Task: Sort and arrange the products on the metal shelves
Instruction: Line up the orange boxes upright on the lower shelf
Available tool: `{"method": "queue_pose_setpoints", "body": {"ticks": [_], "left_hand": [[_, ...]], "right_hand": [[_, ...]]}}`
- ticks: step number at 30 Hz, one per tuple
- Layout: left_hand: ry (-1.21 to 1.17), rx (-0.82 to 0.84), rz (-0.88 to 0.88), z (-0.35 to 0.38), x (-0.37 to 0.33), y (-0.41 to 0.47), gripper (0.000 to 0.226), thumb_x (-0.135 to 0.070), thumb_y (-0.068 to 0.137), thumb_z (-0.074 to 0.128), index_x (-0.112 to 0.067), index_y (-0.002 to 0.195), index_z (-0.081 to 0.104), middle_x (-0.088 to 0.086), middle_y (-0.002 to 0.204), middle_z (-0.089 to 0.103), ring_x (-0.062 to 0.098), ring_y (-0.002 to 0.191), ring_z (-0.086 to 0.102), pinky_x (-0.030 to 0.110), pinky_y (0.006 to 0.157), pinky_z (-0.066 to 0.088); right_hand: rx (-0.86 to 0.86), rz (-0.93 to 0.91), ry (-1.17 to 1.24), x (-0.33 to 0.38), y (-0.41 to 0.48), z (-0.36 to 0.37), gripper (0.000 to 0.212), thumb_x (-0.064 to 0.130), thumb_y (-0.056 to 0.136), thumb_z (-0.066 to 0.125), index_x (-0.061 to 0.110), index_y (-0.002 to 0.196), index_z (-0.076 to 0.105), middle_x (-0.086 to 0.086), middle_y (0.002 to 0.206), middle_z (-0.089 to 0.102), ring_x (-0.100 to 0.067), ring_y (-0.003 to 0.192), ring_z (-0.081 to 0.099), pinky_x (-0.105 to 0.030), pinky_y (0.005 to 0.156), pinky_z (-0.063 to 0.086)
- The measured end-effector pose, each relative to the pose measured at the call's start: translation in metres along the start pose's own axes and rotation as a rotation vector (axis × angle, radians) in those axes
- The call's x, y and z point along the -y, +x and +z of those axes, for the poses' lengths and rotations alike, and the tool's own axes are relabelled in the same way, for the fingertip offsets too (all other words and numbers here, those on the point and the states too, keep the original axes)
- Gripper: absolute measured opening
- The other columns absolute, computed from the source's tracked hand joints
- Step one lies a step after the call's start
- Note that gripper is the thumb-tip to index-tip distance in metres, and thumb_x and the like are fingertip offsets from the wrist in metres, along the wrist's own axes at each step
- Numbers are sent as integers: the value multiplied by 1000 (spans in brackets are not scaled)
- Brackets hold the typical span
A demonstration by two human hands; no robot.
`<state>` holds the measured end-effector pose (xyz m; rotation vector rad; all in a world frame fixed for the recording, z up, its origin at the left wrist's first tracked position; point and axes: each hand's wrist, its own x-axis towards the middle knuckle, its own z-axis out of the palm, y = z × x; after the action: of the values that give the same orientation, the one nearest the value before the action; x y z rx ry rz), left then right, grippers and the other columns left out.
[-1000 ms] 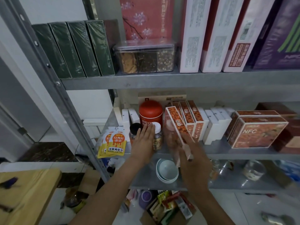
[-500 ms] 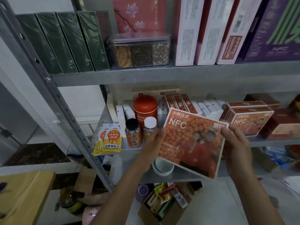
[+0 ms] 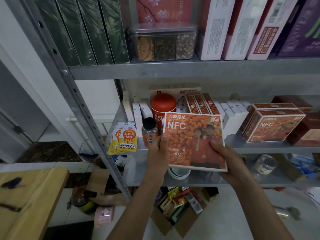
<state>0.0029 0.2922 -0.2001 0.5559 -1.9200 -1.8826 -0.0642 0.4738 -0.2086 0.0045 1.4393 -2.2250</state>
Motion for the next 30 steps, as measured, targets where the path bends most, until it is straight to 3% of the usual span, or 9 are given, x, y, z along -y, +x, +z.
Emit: {"method": "queue_pose_setpoints", "body": {"ticks": [5,9,11,13,16,21,24,27,30], "left_hand": [[169,68,0,-7,-6,-1,29,-44,101,35,-29,92,58,0,90,69,13,77,67,24,65,54],[862,57,433,-14,-9,-9,78,-65,92,23,-13,149,34,12,147,42,25,128,48,43,101,48],[1044,93,845,-12,-6,-13,83,-64,88,38,-2,142,46,19,144,47,33,131,49,50,103,44],[1229,142,1082,-8,1,-13,84,-62,76,62,-1,134,55,20,137,55,35,127,53,54,99,47],[1293,96,1032,-4,6,-13,87,-40,62,89,-6,134,56,19,138,55,33,128,52,50,104,44],[1128,-80,1082,-1,10,-7,72,-11,59,92,-2,124,63,18,126,64,32,118,61,48,100,43],[721,36,753,0,10,-12,75,-6,65,87,-7,133,56,12,127,64,25,113,63,39,91,53],[340,69,249,5,8,-22,56,-14,77,80,-24,126,56,-9,115,64,13,109,60,11,80,50],[-2,109,-35,16,8,-27,43,-10,78,79,-19,116,59,-1,121,66,22,114,63,40,91,56]], "right_hand": [[-25,-11,-27,0,-1,7,50,24,77,64,-2,120,61,-23,113,69,-33,97,70,-40,81,60],[-71,-36,-48,3,-3,14,57,26,74,66,0,124,59,-20,113,70,-34,101,68,-39,76,60],[-102,-32,-28,5,-2,19,58,27,73,68,0,124,59,-21,114,69,-37,104,66,-42,82,56],[-119,-24,1,8,-2,25,56,26,71,69,2,121,62,-22,114,69,-37,105,66,-48,90,53],[-151,-3,-3,10,-4,31,57,27,66,71,3,118,63,-20,111,70,-37,102,68,-51,95,51],[-103,3,-136,18,-5,32,52,49,89,57,8,120,62,-16,108,72,-33,102,69,-47,90,53],[-232,-61,-139,19,3,27,65,65,95,29,11,108,62,-11,98,75,-25,92,72,-33,71,56],[-436,-128,-160,10,19,23,58,56,102,22,16,108,63,-3,107,70,-22,107,64,-35,89,49],[-401,-64,-153,-11,24,24,56,59,100,22,19,104,62,-3,101,71,-23,103,66,-38,83,51]]}}
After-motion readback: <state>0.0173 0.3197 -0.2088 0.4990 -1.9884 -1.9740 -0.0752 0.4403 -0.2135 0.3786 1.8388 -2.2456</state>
